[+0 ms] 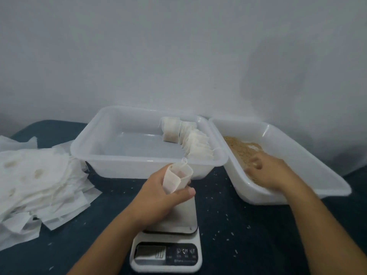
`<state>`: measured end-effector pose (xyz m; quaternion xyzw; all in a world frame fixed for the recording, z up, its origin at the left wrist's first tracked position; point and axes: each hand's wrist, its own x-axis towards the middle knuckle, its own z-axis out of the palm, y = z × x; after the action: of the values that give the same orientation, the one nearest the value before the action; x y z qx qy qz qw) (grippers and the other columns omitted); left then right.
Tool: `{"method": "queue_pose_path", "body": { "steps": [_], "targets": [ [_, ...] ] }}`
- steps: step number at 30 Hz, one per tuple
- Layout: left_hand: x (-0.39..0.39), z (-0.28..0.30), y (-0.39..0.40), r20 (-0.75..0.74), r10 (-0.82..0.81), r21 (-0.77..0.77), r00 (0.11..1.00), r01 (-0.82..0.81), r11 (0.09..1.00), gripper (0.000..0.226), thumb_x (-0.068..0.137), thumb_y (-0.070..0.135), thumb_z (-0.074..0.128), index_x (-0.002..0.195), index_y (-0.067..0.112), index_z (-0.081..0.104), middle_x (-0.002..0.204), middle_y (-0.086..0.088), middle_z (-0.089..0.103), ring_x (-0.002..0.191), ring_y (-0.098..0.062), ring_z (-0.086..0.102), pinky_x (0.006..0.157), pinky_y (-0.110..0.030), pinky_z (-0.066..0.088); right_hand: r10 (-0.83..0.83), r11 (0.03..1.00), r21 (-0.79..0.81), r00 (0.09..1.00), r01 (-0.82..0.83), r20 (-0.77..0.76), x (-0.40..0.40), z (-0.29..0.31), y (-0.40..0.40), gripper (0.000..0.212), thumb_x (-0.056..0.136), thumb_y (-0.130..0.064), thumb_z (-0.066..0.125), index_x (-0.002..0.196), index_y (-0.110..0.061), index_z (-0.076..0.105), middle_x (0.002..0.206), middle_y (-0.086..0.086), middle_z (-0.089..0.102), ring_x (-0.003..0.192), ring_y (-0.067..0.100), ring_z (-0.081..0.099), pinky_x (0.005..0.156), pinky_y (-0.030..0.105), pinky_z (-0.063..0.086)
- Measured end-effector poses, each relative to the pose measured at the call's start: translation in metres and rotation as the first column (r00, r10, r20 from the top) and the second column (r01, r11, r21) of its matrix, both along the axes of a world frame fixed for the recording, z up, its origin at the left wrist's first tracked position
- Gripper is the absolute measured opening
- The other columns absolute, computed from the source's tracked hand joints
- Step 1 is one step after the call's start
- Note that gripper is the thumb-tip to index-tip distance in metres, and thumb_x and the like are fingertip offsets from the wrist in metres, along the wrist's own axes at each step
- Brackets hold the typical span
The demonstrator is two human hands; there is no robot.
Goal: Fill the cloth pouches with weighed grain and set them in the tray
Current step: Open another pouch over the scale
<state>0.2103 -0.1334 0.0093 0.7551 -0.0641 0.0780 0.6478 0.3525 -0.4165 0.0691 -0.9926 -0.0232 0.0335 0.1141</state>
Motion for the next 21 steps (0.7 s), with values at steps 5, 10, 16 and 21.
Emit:
{"method": "queue_pose_path", "body": {
  "steps": [5, 10, 16, 21],
  "targets": [
    [0.001, -0.003, 0.001, 0.022, 0.016, -0.017, 1.0, -0.016, 1.0, 0.038, 0.066, 0.056, 0.079, 0.099, 0.04, 0.07, 0.099, 0.003, 0.073, 0.089, -0.013, 0.07, 0.074, -0.015, 0.052, 0.059, 0.962, -0.259, 0.99, -0.091, -0.129, 0.019, -0.008, 0.01, 0.024, 0.1, -0.03, 0.056, 0.115, -0.021, 0.074, 0.113, 0.0, 0.073, 0.098, 0.02, 0.065, 0.089, 0.034, 0.054],
    [0.001, -0.004, 0.0, 0.015, 0.022, 0.003, 1.0, -0.022, 1.0, 0.04, 0.066, 0.058, 0.077, 0.101, 0.04, 0.069, 0.097, 0.004, 0.074, 0.089, -0.017, 0.069, 0.074, -0.017, 0.053, 0.021, 0.923, -0.376, 0.988, -0.078, -0.153, 0.029, -0.013, 0.02, 0.032, 0.105, -0.029, 0.048, 0.076, -0.018, 0.058, 0.078, -0.002, 0.061, 0.068, 0.013, 0.054, 0.058, 0.026, 0.037],
    [0.001, -0.003, 0.001, 0.003, 0.008, 0.003, 1.0, -0.008, 1.0, 0.042, 0.066, 0.06, 0.077, 0.103, 0.041, 0.069, 0.1, 0.006, 0.074, 0.094, -0.015, 0.07, 0.08, -0.024, 0.053, -0.023, 0.986, -0.167, 0.979, -0.011, -0.2, 0.037, 0.015, -0.01, 0.043, 0.106, -0.049, 0.042, 0.098, -0.014, 0.065, 0.087, 0.001, 0.073, 0.063, 0.013, 0.068, 0.056, 0.027, 0.049],
    [-0.002, 0.001, -0.002, 0.012, -0.012, 0.018, 1.0, 0.012, 1.0, 0.038, 0.067, 0.059, 0.075, 0.101, 0.044, 0.068, 0.098, 0.009, 0.073, 0.091, -0.01, 0.068, 0.075, -0.012, 0.051, -0.082, 0.932, -0.359, 0.992, 0.045, -0.091, 0.046, 0.046, -0.056, 0.038, 0.104, -0.044, 0.049, 0.098, -0.014, 0.07, 0.089, -0.001, 0.075, 0.066, 0.012, 0.065, 0.052, 0.023, 0.043]
  ]
}}
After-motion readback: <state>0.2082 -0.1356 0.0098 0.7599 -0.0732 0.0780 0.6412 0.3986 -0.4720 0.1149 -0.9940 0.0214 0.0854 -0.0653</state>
